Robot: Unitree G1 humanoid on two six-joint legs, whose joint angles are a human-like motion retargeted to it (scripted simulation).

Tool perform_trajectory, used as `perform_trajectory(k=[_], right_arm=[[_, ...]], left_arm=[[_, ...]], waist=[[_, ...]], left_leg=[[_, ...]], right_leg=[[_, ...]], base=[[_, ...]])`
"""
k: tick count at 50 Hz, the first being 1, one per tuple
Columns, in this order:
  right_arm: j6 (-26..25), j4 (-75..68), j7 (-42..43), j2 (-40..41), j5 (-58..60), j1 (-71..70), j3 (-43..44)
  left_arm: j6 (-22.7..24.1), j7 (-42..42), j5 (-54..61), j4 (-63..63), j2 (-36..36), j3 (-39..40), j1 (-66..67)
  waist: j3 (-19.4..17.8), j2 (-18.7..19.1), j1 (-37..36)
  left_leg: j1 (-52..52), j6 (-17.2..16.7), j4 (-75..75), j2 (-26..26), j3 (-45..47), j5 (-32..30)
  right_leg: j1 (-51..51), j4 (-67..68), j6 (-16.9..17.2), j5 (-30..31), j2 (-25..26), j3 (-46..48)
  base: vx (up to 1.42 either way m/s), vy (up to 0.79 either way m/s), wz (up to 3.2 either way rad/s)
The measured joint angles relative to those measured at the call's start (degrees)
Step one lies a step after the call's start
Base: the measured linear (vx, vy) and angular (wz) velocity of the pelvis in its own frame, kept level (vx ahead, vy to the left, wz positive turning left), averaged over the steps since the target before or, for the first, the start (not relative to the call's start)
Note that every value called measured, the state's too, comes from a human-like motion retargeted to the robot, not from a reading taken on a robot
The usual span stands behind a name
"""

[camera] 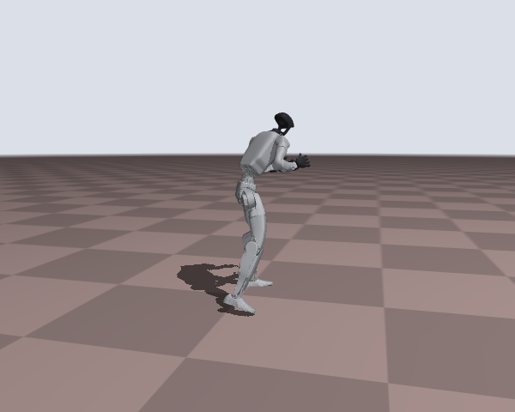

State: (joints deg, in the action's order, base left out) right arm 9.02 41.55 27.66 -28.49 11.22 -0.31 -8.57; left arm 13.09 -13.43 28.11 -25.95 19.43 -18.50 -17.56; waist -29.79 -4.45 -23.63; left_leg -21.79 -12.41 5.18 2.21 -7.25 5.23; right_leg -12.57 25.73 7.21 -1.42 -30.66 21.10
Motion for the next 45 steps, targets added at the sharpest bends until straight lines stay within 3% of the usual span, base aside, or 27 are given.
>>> perform_trajectory(k=[2,6,7,8,10,12,13,15,18,20,23,28,30,33,37,39,43,45], right_arm=[[-1.55,0.07,2.31,1.83,-2.98,0.72,-1.49],[-1.69,1.56,4.18,3.64,3.29,-6.17,-9.56],[-2.93,1.48,5.78,3.63,4.14,-7.41,-10.35],[-7.91,0.57,9.61,3.63,6.82,-8.12,-9.68],[-3.41,1.03,0.96,4.73,4.21,-9.71,-10.59],[-5.85,-0.62,-2.67,4.53,9.0,-9.19,-9.23],[-7.58,-0.78,-9.29,2.93,11.08,-8.8,-7.91],[-4.99,-0.92,1.73,7.37,5.39,-9.47,-12.2],[-4.66,-5.45,2.98,7.78,6.04,-12.43,-15.63],[-6.33,-7.81,5.89,8.54,3.21,-12.94,-17.5],[-0.86,-4.74,3.69,7.52,1.56,-11.1,-15.55],[0.78,-2.37,2.55,6.54,-0.7,-15.1,-13.49],[1.57,-0.63,2.08,6.56,-2.05,-17.11,-12.17],[2.23,1.55,1.38,7.65,-3.95,-21.0,-10.79],[2.51,2.37,-0.88,9.09,-5.2,-26.54,-9.43],[2.78,2.54,-1.54,9.47,-6.49,-26.72,-8.85],[3.77,3.3,-1.92,9.02,-8.73,-21.73,-7.58],[4.06,3.66,-2.58,8.36,-9.22,-19.46,-7.21]], left_arm=[[-1.65,0.17,3.58,-2.99,-1.78,0.13,1.77],[1.19,-2.52,3.15,-10.89,-3.39,3.5,11.67],[1.64,-3.72,3.21,-12.23,-4.38,3.13,13.9],[1.18,-5.35,4.05,-13.01,-5.39,2.02,15.11],[2.14,-4.01,4.53,-13.31,-4.12,0.63,15.42],[1.21,-3.22,3.47,-12.86,-2.44,0.29,15.59],[-0.22,-1.45,2.18,-12.48,-1.82,-0.34,15.26],[2.34,-4.59,3.12,-12.21,-3.21,-3.97,14.26],[3.2,-6.5,0.76,-10.22,-4.68,-6.64,12.84],[3.14,-7.61,0.21,-9.1,-4.33,-6.43,11.76],[3.37,-5.61,-3.5,-10.22,-3.07,-1.81,13.55],[4.15,-6.49,-3.6,-13.58,-3.8,4.38,16.82],[4.47,-7.21,-1.89,-14.78,-3.07,6.77,16.14],[5.07,-7.18,1.13,-16.42,-1.73,9.23,14.81],[5.07,-8.12,3.62,-17.46,-0.96,12.48,11.62],[4.62,-8.66,4.29,-18.01,-1.39,14.5,11.59],[2.71,-10.83,0.3,-17.67,-0.58,19.48,12.92],[1.35,-14.12,-7.21,-16.44,1.13,22.21,12.1]], waist=[[0.0,2.95,-0.83],[0.0,5.71,5.83],[0.0,6.83,7.93],[0.0,8.25,9.59],[0.0,10.18,11.54],[0.0,11.32,13.26],[0.0,12.07,13.7],[0.0,13.99,14.71],[0.0,14.62,18.68],[0.0,14.05,21.7],[0.0,12.96,25.92],[0.0,10.29,32.82],[0.0,9.85,33.67],[0.0,8.47,33.47],[0.65,8.75,32.48],[3.48,9.28,31.96],[13.08,11.37,29.78],[16.04,12.58,27.96]], left_leg=[[-7.68,0.48,2.96,2.25,1.35,-0.09],[-25.2,1.53,9.63,5.51,3.31,-0.29],[-28.7,0.95,10.07,5.6,3.56,-0.94],[-31.63,0.01,9.57,5.51,3.79,-1.8],[-36.53,-2.57,6.82,6.36,4.65,-4.51],[-39.52,-2.58,5.88,6.51,7.29,-5.71],[-40.93,-2.57,5.76,7.28,8.51,-6.24],[-42.75,-2.59,5.92,8.49,11.41,-7.29],[-41.55,-2.59,6.78,11.23,15.59,-7.54],[-38.96,-2.59,6.75,13.23,18.03,-8.04],[-31.57,-2.2,8.72,16.77,21.73,-6.62],[-15.44,1.08,10.48,19.77,27.11,-4.08],[-8.53,3.22,11.77,20.68,28.34,-2.9],[2.13,4.7,13.93,20.96,27.55,-1.36],[11.92,6.21,17.92,22.25,24.65,-3.6],[14.41,7.03,19.82,22.27,23.17,-6.16],[15.44,8.03,22.36,21.86,20.36,-12.54],[16.88,8.04,22.5,21.72,19.37,-15.12]], right_leg=[[-7.04,1.49,-2.85,-3.99,1.26,3.27],[-21.8,2.53,-6.3,-7.35,2.79,6.06],[-25.08,2.65,-6.17,-7.91,2.7,5.48],[-28.33,2.81,-5.56,-8.69,2.63,4.2],[-35.1,2.18,-5.09,-9.7,3.77,0.87],[-41.61,2.6,-4.05,-9.12,3.54,-2.98],[-45.22,3.43,-4.05,-8.72,4.07,-5.0],[-50.5,3.38,-2.62,-6.71,5.19,-8.45],[-53.02,1.71,-0.13,-5.23,7.87,-12.19],[-52.74,0.73,0.84,-4.81,9.85,-13.94],[-48.66,0.92,1.4,-6.32,13.16,-16.73],[-37.51,3.85,0.97,-12.86,15.37,-19.2],[-32.11,5.93,-0.48,-16.67,14.73,-17.71],[-22.92,7.36,0.11,-19.31,16.03,-19.72],[-11.23,7.75,-1.25,-21.46,18.26,-20.48],[-6.55,6.76,-1.94,-22.5,18.72,-20.8],[-2.04,4.27,-2.78,-22.29,19.58,-21.61],[-0.68,3.19,-3.4,-21.75,20.57,-23.0]], base=[[-0.48,-0.17,-1.0],[-0.45,-0.13,-0.84],[-0.37,-0.13,-0.02],[-0.34,-0.14,-0.04],[-0.29,-0.14,-0.32],[-0.21,-0.11,-0.79],[-0.18,-0.15,-1.13],[-0.16,-0.15,-1.34],[-0.08,-0.24,-1.43],[-0.02,-0.33,-1.39],[0.08,-0.36,-1.43],[0.23,-0.3,-1.02],[0.35,-0.29,-0.95],[0.41,-0.29,-0.96],[0.43,-0.26,-0.64],[0.43,-0.21,-0.33],[0.4,-0.16,-0.39],[0.3,-0.12,-0.9]])
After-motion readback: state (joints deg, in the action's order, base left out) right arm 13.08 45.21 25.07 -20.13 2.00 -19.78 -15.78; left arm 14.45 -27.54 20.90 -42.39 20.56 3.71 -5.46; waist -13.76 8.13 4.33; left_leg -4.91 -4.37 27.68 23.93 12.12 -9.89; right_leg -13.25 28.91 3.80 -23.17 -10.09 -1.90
